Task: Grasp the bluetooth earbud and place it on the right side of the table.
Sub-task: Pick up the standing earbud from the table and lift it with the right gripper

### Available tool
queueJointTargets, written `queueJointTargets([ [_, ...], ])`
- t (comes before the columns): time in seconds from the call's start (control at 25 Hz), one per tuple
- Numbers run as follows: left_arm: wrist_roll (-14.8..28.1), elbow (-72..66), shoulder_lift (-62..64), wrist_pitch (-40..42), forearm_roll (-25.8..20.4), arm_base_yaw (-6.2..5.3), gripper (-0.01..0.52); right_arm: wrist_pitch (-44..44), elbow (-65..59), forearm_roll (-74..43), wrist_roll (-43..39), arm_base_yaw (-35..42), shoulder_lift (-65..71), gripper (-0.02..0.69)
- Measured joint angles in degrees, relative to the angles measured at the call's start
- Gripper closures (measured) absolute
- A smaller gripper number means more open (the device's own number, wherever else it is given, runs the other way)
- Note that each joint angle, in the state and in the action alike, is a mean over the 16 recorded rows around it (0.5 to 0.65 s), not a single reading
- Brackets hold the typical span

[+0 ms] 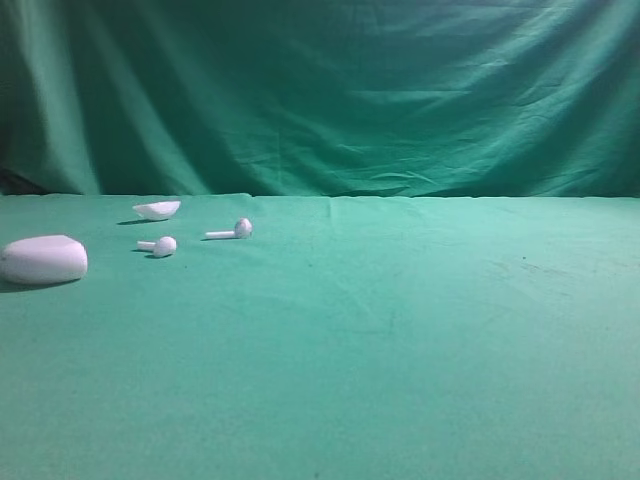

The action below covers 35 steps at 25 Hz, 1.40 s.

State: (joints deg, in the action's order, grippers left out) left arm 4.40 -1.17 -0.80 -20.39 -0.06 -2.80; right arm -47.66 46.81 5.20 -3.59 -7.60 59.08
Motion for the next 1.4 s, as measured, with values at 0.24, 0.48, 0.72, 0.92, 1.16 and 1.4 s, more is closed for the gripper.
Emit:
queueJointTargets([
  [0.24, 0.0, 0.0, 0.0, 0.0, 0.0, 0.0, 0.514, -9.2, 16.0, 3.3, 8.5, -8.0, 18.7, 0.665],
  [0.48, 0.0, 0.0, 0.0, 0.0, 0.0, 0.0, 0.514, -15.7, 33.3, 0.8, 10.0, -18.4, 36.3, 0.634],
  [0.72, 0.0, 0.0, 0.0, 0.0, 0.0, 0.0, 0.514, -18.3, 49.2, -1.2, 8.1, -25.9, 51.0, 0.523],
  [0.92, 0.0, 0.0, 0.0, 0.0, 0.0, 0.0, 0.514, -19.9, 61.2, -1.4, 5.8, -28.7, 61.3, 0.411],
  [1.16, 0.0, 0.0, 0.0, 0.0, 0.0, 0.0, 0.514, -21.4, 72.4, -1.5, 3.2, -29.7, 71.1, 0.31],
  [1.4, 0.0, 0.0, 0.0, 0.0, 0.0, 0.0, 0.514, -21.0, 78.7, -1.6, 2.2, -29.7, 77.2, 0.288],
])
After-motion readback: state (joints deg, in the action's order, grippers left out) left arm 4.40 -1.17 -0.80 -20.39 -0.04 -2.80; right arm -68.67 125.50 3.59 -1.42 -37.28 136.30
